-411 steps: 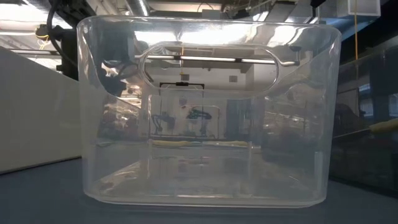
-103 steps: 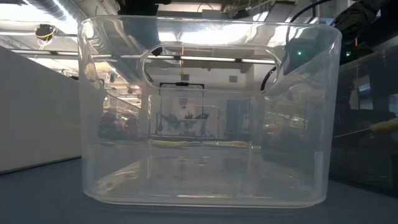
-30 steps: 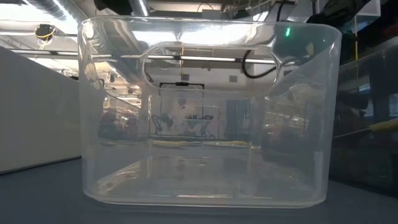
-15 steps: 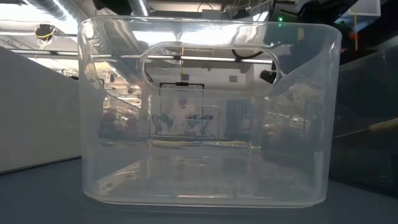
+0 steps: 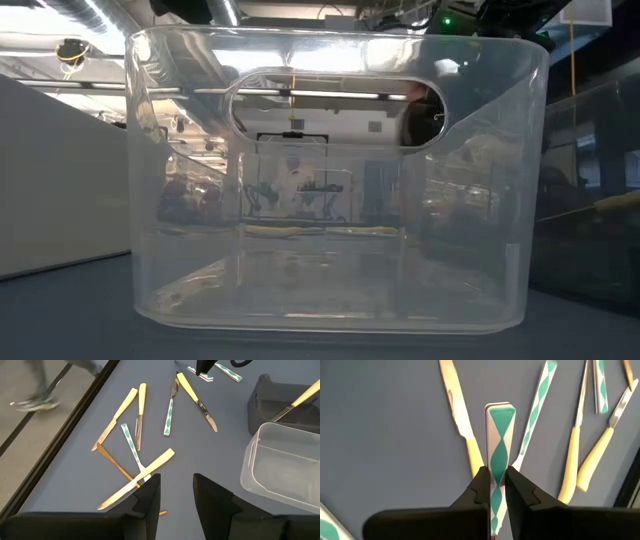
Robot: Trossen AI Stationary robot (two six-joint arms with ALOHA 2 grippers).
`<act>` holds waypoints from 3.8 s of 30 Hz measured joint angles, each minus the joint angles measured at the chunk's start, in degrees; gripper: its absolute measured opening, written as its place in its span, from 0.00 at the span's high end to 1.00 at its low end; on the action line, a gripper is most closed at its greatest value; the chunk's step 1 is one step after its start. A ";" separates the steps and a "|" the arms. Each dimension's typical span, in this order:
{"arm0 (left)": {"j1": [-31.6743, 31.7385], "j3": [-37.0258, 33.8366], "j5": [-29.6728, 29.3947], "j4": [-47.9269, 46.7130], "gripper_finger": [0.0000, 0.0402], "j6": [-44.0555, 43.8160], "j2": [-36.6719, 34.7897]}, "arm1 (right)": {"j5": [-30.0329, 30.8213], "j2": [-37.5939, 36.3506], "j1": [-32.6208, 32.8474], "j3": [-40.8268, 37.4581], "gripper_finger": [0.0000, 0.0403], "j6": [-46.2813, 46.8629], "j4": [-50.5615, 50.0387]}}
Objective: Sort silverware by color (type)
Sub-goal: Put the blue patterned table knife into the transparent bin
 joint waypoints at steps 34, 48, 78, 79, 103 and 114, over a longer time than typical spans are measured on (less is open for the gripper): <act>0.02 0.00 -1.72 0.02 0.73 0.14 0.00 | -20.73 -0.04 0.07 14.23 0.96 30.54 16.95; 0.02 0.00 -2.19 0.02 0.73 0.09 0.00 | -27.03 -0.04 1.41 14.25 0.96 56.21 25.83; 0.00 0.00 -2.32 0.65 0.73 -1.93 0.02 | -15.63 13.27 21.95 14.23 0.96 62.00 34.87; 0.00 0.00 -2.32 0.69 0.73 -1.95 0.02 | -15.63 13.85 22.24 14.23 0.96 61.98 34.81; 0.00 0.00 -2.32 0.72 0.73 -3.38 0.02 | -14.42 18.40 22.12 14.25 0.96 61.41 34.50; 0.00 0.00 -2.32 0.72 0.73 -3.34 0.00 | -14.40 18.40 22.12 14.25 0.96 61.42 34.51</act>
